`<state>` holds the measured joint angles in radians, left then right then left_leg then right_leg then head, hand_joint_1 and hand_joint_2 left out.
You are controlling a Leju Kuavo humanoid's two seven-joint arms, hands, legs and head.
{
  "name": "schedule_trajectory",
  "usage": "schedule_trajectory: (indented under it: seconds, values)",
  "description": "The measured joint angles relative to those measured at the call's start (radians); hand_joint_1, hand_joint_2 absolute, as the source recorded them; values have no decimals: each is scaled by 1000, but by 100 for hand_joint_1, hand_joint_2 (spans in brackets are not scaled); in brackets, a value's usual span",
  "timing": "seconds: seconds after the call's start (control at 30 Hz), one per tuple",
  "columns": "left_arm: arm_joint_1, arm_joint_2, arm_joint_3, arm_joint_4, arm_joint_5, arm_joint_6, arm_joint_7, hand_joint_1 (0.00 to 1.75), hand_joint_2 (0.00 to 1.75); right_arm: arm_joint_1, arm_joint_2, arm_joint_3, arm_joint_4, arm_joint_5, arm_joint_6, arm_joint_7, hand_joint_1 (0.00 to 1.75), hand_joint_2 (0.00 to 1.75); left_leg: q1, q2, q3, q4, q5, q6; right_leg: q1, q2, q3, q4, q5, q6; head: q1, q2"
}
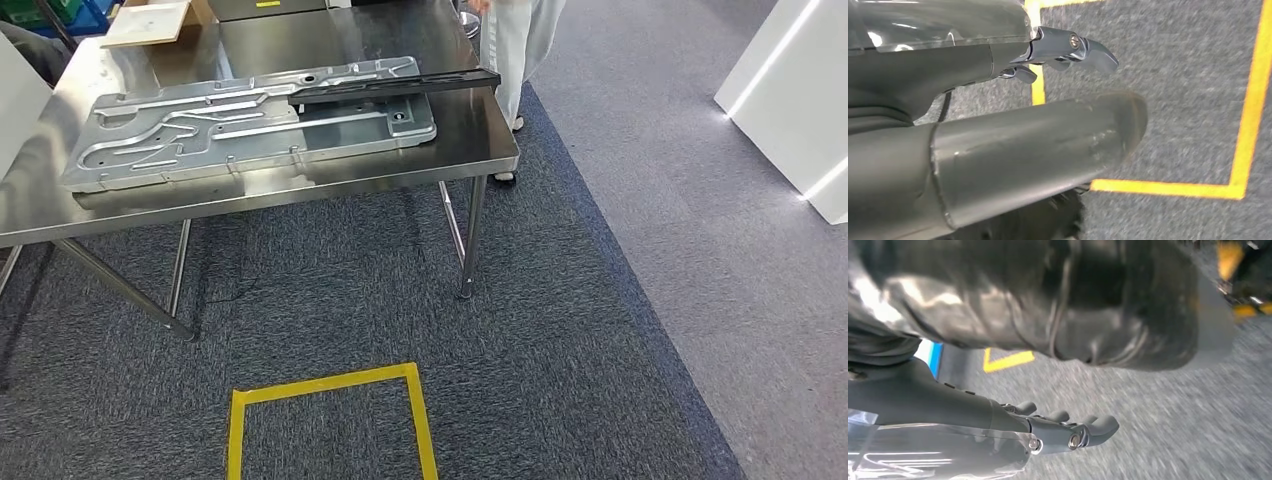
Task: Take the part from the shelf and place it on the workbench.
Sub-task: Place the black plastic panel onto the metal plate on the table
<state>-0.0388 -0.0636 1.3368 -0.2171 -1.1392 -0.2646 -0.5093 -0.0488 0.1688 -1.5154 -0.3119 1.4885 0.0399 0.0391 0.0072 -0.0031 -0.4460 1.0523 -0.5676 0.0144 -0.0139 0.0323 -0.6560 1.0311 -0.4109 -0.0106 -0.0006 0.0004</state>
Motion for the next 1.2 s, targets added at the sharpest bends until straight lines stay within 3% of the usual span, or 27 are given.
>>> schedule_trajectory:
  seconds: [0.03,0.07,0.13,0.17,0.23,0.3,0.33,0.37,0.4,0.5,0.53,0.6,0.67,0.73,0.8,0.83,0.87,0.9,0.97,1.03,1.13,1.2]
  values:
    - [-2,2,0,0,1,-4,14,0,0,-1,1,-2,8,-1,1,16,0,0,-3,-3,40,-62,-7,6,1,2,-4,-2,10,6,0,0]
    - [-4,3,0,0,6,-3,34,0,0,-3,1,-5,15,-2,-1,31,0,0,-7,-4,60,-100,-15,12,0,2,-6,-6,20,13,0,0]
    - [-5,5,3,0,24,10,85,0,0,-4,1,-11,28,-2,-10,53,0,0,-10,0,56,-119,-2,23,-2,1,-6,-17,39,28,0,0]
    - [-5,5,5,0,32,17,108,0,0,-5,0,-12,32,-2,-15,60,0,0,-9,3,50,-123,11,31,-3,-3,-11,-12,33,33,0,0]
    - [-3,5,10,0,41,25,133,0,0,-6,-3,-12,40,-2,-22,66,0,0,-6,12,33,-129,36,43,-3,-14,-39,61,-30,38,0,0]
    - [-2,5,14,0,44,28,139,0,0,-7,-5,-12,46,-2,-23,69,0,0,-9,20,8,-122,51,48,-2,-20,-80,197,-123,42,0,0]
    - [-1,5,16,0,45,29,140,0,0,-7,-6,-12,48,-2,-23,70,0,0,-11,23,-5,-117,56,47,-2,-21,-88,247,-151,44,0,0]
    - [0,5,19,0,45,29,141,0,0,-7,-6,-12,51,-2,-23,70,0,0,-12,27,-16,-111,61,46,-2,-22,-77,263,-160,45,0,0]
    - [-1,5,21,0,46,30,142,0,0,-7,-7,-12,52,-2,-23,71,0,44,-13,29,-26,-103,63,45,-2,-24,-44,237,-152,45,0,0]
    - [-3,4,24,0,46,30,143,0,131,-8,-12,-12,55,-2,-23,72,0,175,-15,35,-47,-76,64,39,4,-33,99,40,-106,29,0,0]
    - [-4,4,24,0,45,30,143,0,175,-8,-14,-12,56,-2,-23,72,0,175,-16,36,-53,-69,63,34,6,-35,122,1,-101,22,0,0]
    - [-4,3,24,0,42,34,138,0,175,-9,-16,-13,59,-3,-24,72,0,175,-16,38,-59,-62,63,23,11,-35,128,-14,-98,11,0,0]
    - [-3,5,20,0,44,42,131,0,87,-9,-16,-10,61,-6,-25,72,0,87,-15,32,-62,-55,57,11,6,-36,128,-22,-90,1,0,0]
    - [2,9,3,0,67,50,132,0,0,-9,-17,10,62,-24,-27,72,0,0,-11,19,-91,10,11,-4,-1,-37,126,-31,-81,-10,0,0]
    - [12,12,-24,0,100,58,141,0,0,-8,-21,43,62,-58,-30,70,0,0,-2,12,-149,138,-56,-17,-1,-37,118,-30,-74,-14,0,0]
    - [17,13,-39,0,114,61,146,0,0,-7,-23,59,60,-77,-31,68,0,0,2,11,-174,192,-76,-22,-2,-37,114,-29,-72,-14,0,0]
    - [24,14,-54,0,129,64,151,0,0,-7,-25,76,58,-97,-31,67,0,0,6,11,-185,216,-77,-27,-2,-36,110,-27,-70,-13,0,0]
    - [31,14,-69,0,144,67,157,0,0,-7,-27,94,55,-118,-32,65,0,0,10,11,-175,200,-58,-30,-3,-35,107,-24,-68,-12,0,0]
    - [43,14,-103,0,174,73,167,0,0,-7,-30,132,48,-160,-32,61,0,0,16,10,-111,71,10,-32,-7,-32,102,-17,-67,-6,0,0]
    - [51,14,-136,0,204,78,177,0,0,-9,-34,171,39,-200,-32,58,0,0,13,4,-60,-36,50,-27,-7,-30,95,-11,-64,6,0,0]
    - [62,16,-191,0,251,88,194,0,0,-7,-41,232,28,-262,-33,53,0,0,6,0,-63,-54,64,-6,-7,-27,87,-12,-50,31,0,0]
    - [67,17,-228,0,281,94,204,0,0,-1,-47,273,23,-305,-33,51,0,0,6,6,-72,-61,81,13,-8,-27,74,11,-72,42,0,0]
